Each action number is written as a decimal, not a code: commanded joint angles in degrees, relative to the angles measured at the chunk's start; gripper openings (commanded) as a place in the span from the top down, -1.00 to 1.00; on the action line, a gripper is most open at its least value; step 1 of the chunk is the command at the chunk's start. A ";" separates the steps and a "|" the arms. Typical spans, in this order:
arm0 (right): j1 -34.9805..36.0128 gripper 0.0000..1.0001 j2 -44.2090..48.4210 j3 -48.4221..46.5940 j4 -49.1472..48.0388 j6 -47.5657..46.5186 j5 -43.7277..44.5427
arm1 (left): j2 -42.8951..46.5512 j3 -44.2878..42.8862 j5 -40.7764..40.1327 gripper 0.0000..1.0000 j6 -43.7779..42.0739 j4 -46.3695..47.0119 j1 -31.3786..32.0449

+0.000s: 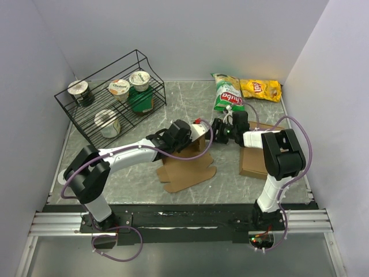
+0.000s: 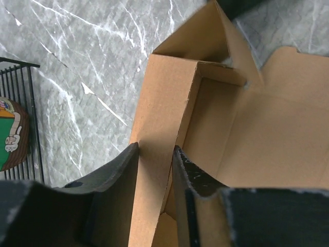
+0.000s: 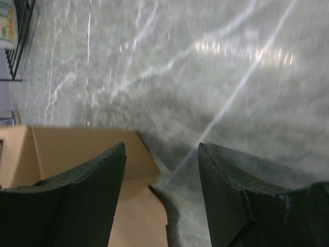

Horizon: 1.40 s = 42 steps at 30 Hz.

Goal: Fold the paper box
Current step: Fold the paper box at the center of the board.

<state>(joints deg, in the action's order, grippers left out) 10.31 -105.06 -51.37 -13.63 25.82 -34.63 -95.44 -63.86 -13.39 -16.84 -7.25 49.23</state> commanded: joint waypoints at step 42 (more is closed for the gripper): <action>6.30 -0.35 9.52 19.64 -31.36 -5.26 -5.89 | -5.28 2.16 -0.32 0.57 -5.13 -3.03 7.19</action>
<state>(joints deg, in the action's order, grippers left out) 14.31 -96.86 -33.36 -39.48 21.34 -38.20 -98.10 -63.90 -21.12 -23.38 -5.87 54.59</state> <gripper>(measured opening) 0.668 0.251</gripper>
